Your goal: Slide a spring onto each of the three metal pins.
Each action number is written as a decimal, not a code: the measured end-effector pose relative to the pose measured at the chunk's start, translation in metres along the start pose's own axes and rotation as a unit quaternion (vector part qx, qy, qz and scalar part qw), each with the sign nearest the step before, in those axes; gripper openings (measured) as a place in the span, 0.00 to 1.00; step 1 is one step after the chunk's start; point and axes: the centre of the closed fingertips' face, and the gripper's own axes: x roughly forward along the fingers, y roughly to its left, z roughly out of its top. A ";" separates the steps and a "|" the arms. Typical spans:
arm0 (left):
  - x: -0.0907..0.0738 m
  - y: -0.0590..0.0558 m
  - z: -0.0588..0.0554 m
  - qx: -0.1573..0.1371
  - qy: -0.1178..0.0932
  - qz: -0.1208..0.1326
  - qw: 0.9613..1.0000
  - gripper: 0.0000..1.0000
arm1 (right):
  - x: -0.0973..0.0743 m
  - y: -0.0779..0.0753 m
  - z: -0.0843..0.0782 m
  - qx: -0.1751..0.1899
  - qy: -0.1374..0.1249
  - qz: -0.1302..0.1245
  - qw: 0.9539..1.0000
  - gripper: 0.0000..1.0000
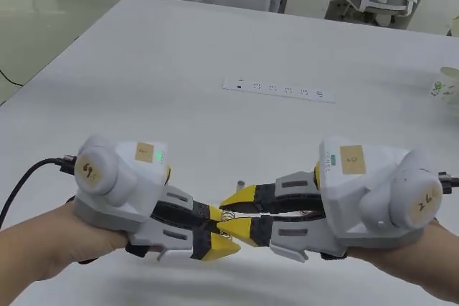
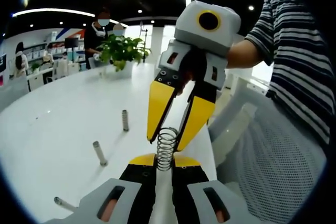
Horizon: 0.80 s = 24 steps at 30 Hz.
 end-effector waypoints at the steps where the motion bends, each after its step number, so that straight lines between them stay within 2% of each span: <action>1: 0.000 0.000 0.000 0.001 0.000 0.000 1.000 0.02 | 0.000 0.000 0.000 -0.001 0.000 -0.001 1.000 0.07; 19: 0.000 0.003 0.009 -0.009 -0.016 0.012 1.000 0.04 | -0.008 -0.006 0.003 -0.021 0.015 -0.007 1.000 0.06; 24: -0.002 0.005 0.008 -0.014 -0.016 0.019 1.000 0.08 | -0.009 -0.009 0.001 -0.021 0.020 -0.011 1.000 0.06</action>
